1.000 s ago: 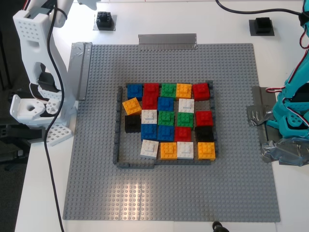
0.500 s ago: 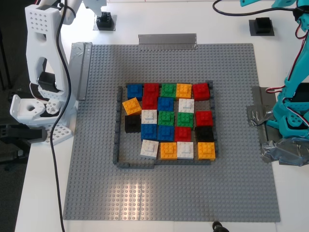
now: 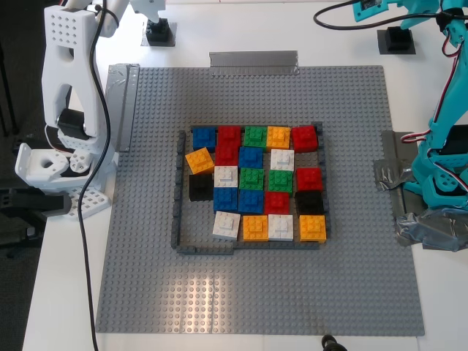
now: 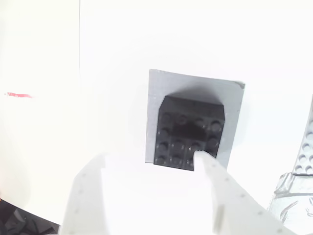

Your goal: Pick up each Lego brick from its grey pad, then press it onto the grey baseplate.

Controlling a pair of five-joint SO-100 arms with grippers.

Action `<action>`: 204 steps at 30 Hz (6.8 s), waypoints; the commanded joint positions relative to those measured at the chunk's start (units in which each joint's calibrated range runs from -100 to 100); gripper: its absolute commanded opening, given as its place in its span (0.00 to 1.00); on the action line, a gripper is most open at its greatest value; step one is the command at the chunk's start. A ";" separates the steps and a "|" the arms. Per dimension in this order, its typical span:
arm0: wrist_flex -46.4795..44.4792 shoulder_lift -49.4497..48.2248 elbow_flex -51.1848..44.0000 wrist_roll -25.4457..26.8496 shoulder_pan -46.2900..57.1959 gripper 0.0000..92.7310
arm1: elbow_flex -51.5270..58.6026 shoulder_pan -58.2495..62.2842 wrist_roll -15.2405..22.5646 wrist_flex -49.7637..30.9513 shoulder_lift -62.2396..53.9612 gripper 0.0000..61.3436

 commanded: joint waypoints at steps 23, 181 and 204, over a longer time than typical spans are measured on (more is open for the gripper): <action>-3.25 4.21 -0.36 2.02 2.20 0.21 | 5.04 -0.27 -0.69 -4.01 -1.06 0.33; 10.99 -23.52 35.03 12.42 -54.09 0.00 | 91.36 106.08 4.54 -25.57 -64.32 0.00; 5.70 -23.60 40.90 9.49 -57.79 0.00 | 91.72 105.50 2.73 -27.04 -64.75 0.34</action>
